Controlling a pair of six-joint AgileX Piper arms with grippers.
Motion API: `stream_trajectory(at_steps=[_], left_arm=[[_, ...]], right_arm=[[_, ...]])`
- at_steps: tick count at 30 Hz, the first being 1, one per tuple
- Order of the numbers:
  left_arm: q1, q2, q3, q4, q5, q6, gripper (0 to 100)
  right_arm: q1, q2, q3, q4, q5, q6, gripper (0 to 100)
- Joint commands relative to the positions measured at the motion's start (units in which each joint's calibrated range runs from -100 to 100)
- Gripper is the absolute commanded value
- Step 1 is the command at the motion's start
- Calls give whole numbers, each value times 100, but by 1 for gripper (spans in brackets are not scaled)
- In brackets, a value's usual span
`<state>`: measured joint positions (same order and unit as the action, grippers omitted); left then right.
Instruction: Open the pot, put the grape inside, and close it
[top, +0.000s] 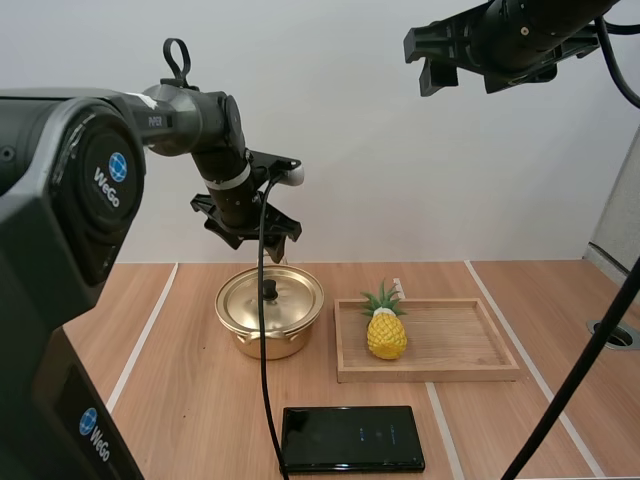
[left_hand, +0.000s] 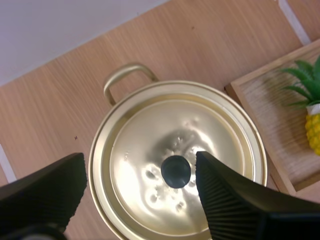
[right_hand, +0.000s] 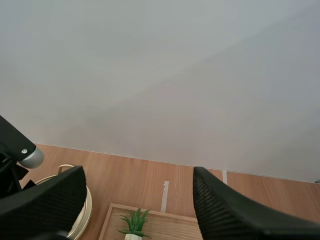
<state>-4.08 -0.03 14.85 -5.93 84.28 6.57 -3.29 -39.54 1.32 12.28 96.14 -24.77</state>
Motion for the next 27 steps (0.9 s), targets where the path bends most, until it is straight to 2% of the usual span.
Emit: stream_trajectory(at_steps=[1, 5, 8, 15, 19, 25, 26, 27], left_arm=[[5, -86, -347, -109, 55, -345, 100], [5, -86, -947, -109, 140, -1016, 100], [5, -86, -1359, -51, 160, -960, 100], [5, -86, -2400, 959, 293, -719, 100], [5, -129, -3102, 1002, 308, -962, 100], [5, -438, -3793, 1002, 45, -1112, 100], [5, -508, -3874, 1015, 26, -1112, 82], [5, -578, -3929, 1024, 2, -1130, 59]], right_arm=[[-21, -82, -47, -16, 1, -16, 100], [-21, -82, -47, -64, 25, -16, 100], [-21, -82, -47, -120, 25, -16, 100], [-21, -82, -47, -232, 25, -16, 100], [-21, -71, -47, -233, -130, -16, 100], [-21, -71, -47, -273, -995, -161, 100], [-21, -71, -47, -273, -1133, -190, 100], [-21, -71, -47, -273, -1262, -190, 82]])
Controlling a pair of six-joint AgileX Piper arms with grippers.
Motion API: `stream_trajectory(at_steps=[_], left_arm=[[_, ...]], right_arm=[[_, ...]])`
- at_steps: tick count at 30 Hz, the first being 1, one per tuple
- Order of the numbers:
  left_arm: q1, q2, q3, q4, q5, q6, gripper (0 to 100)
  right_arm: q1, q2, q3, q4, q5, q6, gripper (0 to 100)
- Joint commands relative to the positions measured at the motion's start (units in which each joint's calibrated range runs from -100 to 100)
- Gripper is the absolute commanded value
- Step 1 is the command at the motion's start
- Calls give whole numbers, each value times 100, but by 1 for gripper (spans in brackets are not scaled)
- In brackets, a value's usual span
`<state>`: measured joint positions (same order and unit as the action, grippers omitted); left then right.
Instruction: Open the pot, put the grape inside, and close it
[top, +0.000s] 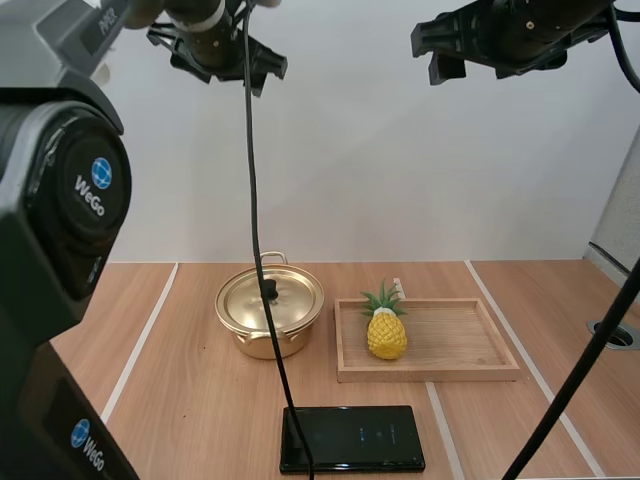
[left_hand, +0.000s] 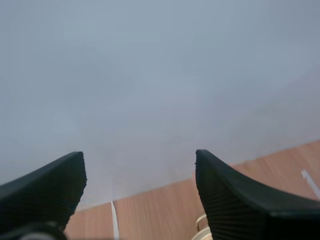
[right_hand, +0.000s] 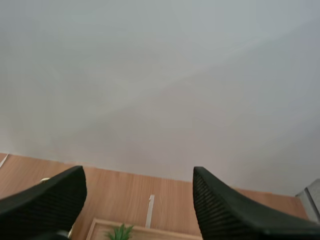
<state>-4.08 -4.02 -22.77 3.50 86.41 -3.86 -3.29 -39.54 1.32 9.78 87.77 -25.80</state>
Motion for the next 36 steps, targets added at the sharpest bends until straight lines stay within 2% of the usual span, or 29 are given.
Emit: stream_trajectory(at_steps=[1, 2, 3, 4, 12, 20, 28, 36], left_arm=[[5, -261, -217, 80, -231, -141, 28], [5, -339, -279, 99, -231, -201, 0], [5, -418, -330, 112, -254, -201, 2], [5, -487, -352, 141, -300, -201, 2], [23, -1233, -401, 185, -528, -234, 1], [23, -2350, -112, 185, -1298, -835, 0], [23, -3656, 1704, 185, -2700, -835, 0], [23, -5087, 3796, 185, -4603, -835, 0]], right_arm=[[-21, -71, -47, -23, -546, -72, 59], [-21, -71, -47, -34, -648, -6, 34], [-21, -71, -47, -34, -750, 88, 7], [-21, -71, -47, -45, -810, 159, 0], [-21, -71, -47, -32, -1310, 237, 0], [-21, -178, -47, 28, -1710, 237, 0], [-21, -620, -47, 625, -2065, 227, 0], [-21, -1099, -47, 577, -1885, 184, 0]])
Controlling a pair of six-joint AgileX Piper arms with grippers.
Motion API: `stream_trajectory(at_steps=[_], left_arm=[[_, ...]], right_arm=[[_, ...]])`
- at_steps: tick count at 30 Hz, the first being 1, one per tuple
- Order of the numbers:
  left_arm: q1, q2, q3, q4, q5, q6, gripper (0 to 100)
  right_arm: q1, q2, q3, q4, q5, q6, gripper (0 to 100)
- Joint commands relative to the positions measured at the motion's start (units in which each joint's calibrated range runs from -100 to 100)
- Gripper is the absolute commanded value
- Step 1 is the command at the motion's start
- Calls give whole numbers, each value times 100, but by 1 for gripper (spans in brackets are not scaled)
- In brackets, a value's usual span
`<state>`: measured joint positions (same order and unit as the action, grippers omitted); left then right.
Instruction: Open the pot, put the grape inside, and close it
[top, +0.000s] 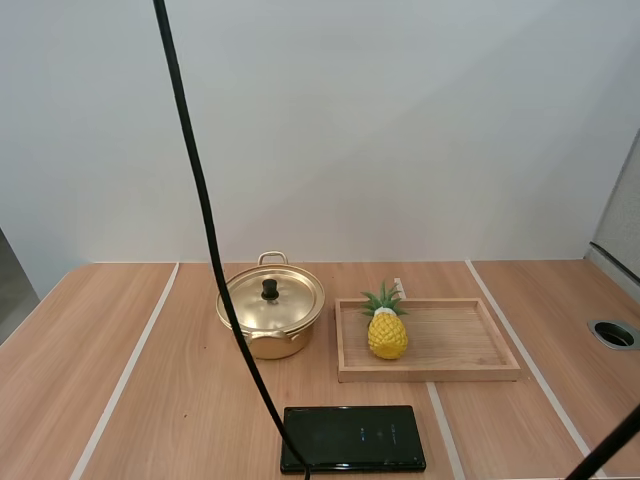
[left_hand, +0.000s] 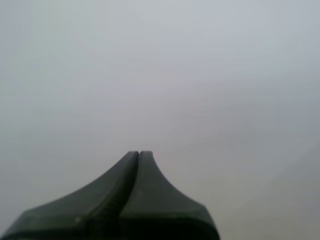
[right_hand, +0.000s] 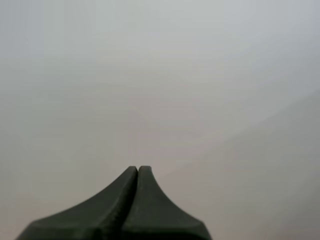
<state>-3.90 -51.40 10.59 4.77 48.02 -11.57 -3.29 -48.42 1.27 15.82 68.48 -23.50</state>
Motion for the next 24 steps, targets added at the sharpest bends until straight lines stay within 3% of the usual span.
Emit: stream_trajectory(at_steps=[1, 8, 18, 24], left_arm=[[5, -510, 643, 58, -932, -63, 0], [5, -1320, 1351, 356, -1638, -478, 0], [5, -2100, 1636, 2828, -1357, -2611, 0], [5, -2941, 2250, 3024, -1257, -2683, 0]], right_arm=[[-21, -293, -42, -27, 68, -98, 0], [-21, -1017, 272, -6, 206, -159, 0], [-21, -2929, 2475, 16, -103, -378, 0], [-21, -4093, 2925, 16, -50, -378, 0]])
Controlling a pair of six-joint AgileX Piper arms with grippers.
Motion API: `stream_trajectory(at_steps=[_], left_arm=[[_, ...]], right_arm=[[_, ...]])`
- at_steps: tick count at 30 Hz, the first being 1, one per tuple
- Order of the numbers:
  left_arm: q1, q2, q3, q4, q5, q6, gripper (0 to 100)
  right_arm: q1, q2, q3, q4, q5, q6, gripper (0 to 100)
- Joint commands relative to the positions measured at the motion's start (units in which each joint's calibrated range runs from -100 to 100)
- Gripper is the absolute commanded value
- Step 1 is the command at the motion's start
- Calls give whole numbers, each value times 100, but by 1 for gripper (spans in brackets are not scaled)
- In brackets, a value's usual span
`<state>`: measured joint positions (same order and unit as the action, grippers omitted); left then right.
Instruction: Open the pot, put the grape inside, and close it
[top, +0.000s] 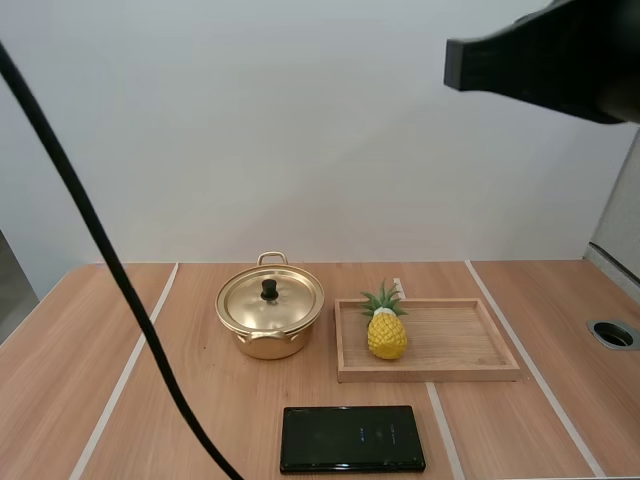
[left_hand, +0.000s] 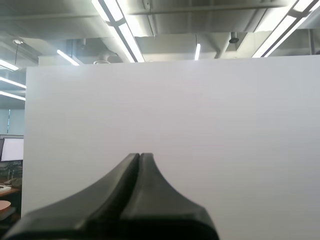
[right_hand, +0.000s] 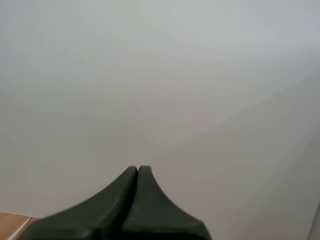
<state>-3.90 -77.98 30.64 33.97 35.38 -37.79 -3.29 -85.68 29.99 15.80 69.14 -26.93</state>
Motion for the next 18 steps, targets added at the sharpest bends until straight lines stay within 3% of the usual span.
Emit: stream_trajectory(at_steps=[1, 7, 12, 18], left_arm=[[5, -447, 392, 104, 7, -12, 0], [13, -1361, 1188, -188, 45, 365, 0], [12, -1898, 1736, -1339, 310, 1294, 0], [169, -2155, 2246, -1754, 640, 1628, 0]], right_arm=[[-21, -489, 56, 39, -90, -35, 0], [-21, -1049, 56, 404, 384, -25, 0], [-21, -1143, 82, 403, 853, 281, 0], [-21, -1167, 215, 403, 1137, 345, 0]])
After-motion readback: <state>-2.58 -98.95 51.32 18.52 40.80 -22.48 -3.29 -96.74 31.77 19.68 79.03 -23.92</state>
